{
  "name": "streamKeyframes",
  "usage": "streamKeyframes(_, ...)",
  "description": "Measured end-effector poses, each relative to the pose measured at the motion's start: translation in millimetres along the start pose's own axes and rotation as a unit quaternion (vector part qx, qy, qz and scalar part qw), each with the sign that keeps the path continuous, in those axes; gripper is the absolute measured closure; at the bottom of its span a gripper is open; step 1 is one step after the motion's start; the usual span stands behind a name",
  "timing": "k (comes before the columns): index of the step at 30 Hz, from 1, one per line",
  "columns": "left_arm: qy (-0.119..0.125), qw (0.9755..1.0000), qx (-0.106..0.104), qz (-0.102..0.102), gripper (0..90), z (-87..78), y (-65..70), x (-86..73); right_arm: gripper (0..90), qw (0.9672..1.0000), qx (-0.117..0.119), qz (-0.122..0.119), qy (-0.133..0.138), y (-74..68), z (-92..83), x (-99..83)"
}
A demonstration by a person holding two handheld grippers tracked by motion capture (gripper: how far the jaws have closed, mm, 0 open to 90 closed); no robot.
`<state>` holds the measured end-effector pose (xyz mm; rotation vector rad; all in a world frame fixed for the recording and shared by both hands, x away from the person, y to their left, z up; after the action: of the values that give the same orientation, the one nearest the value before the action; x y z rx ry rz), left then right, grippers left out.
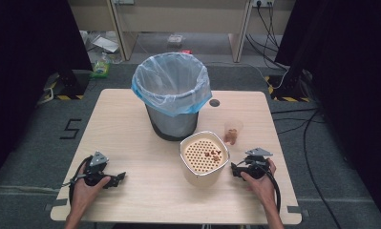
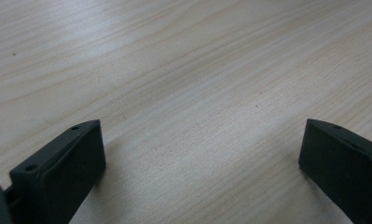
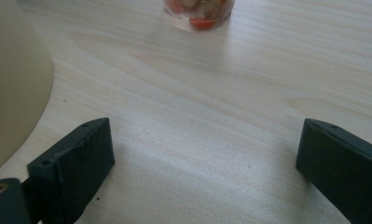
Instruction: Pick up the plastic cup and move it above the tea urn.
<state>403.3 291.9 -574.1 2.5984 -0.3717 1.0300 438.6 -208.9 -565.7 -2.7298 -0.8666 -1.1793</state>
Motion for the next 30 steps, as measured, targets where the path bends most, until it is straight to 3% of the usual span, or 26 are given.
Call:
streamKeyframes(4,0.000,1.0000,0.000,0.000,0.0,0.0,0.0,0.0,16.7,1.0000,0.004,-0.007,0.005,1.8,-3.6,0.5)
streamKeyframes(12,0.000,1.0000,0.000,0.000,0.0,0.0,0.0,0.0,15.6,0.9999,0.000,-0.015,0.007,5.7,-10.7,1.6)
streamKeyframes(14,0.000,1.0000,0.000,0.000,0.0,0.0,0.0,0.0,15.6,0.9999,-0.005,-0.007,0.007,6.3,-12.1,2.5)
streamKeyframes(19,0.000,1.0000,0.000,0.000,0.0,0.0,0.0,0.0,18.5,0.9995,-0.003,0.005,0.029,11.3,-20.6,12.7)
streamKeyframes(30,0.000,1.0000,0.000,0.001,0.0,-0.1,-0.2,0.0,24.2,0.9993,-0.001,-0.003,0.037,22.6,-34.2,32.3)
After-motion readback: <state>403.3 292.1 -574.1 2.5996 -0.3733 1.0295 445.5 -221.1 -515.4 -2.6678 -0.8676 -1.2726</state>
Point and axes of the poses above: each handheld gripper's, and its own axes: z roughly forward along the jaws, x roughly out of its top, y roughly to its right, the point moved 7 cm from there along z, roughly forward along the jaws, and after that the axes turned 14 degrees about -z, right-handed, at the moved point
